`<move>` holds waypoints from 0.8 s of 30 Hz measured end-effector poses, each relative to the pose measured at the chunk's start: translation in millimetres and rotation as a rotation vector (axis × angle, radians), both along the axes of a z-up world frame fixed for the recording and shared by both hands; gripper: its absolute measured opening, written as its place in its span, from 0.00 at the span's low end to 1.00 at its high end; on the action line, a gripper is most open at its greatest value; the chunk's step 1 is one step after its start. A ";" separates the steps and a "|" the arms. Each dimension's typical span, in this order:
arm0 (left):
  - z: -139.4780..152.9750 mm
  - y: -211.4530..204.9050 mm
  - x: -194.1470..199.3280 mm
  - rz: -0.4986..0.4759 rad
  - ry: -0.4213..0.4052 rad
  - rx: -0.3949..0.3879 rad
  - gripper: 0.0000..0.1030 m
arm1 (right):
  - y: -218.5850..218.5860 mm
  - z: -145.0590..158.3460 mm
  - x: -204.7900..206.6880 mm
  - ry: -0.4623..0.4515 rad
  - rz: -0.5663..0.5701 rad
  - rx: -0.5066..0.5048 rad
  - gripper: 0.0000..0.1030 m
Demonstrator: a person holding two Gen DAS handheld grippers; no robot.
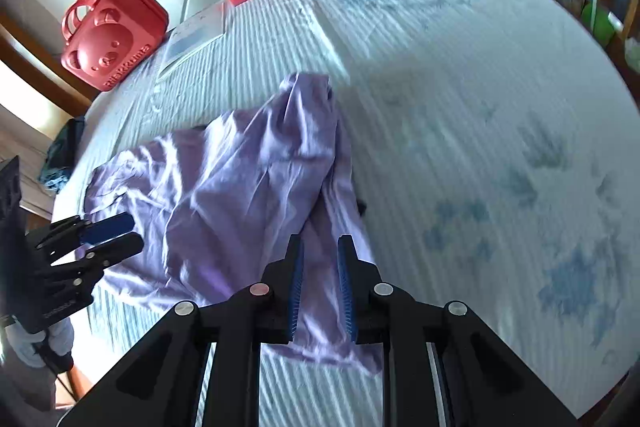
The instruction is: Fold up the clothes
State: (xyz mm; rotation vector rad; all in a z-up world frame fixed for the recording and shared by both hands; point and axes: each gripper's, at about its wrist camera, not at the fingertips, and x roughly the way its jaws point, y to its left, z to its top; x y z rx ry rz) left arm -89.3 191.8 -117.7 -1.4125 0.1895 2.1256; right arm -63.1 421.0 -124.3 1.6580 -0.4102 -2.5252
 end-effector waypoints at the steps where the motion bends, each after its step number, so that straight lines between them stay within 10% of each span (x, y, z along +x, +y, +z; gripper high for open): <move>1: -3.0 2.8 -3.7 0.006 -0.002 0.002 0.31 | -2.2 4.3 -6.8 0.009 0.004 0.009 0.17; 9: -40.2 43.4 -3.7 0.158 -0.028 -0.064 0.31 | 11.2 -1.2 -86.2 0.008 0.093 -0.017 0.19; 13: -50.0 58.9 -3.9 0.326 -0.025 -0.090 0.31 | 5.9 -23.4 -133.5 -0.014 0.247 -0.011 0.36; 15: -53.4 65.3 -1.8 0.418 -0.020 -0.109 0.31 | 3.8 -34.8 -147.4 -0.028 0.333 -0.006 0.27; 16: -53.1 68.8 0.6 0.454 -0.009 -0.125 0.31 | 3.0 -39.9 -151.9 -0.034 0.370 0.039 0.07; 19: -52.3 78.7 3.8 0.523 -0.016 -0.160 0.31 | 24.5 -47.4 -160.4 -0.065 0.359 0.072 0.05; 24: -51.6 90.1 4.2 0.577 -0.006 -0.184 0.37 | 49.6 -35.0 -152.2 -0.049 0.394 -0.002 0.30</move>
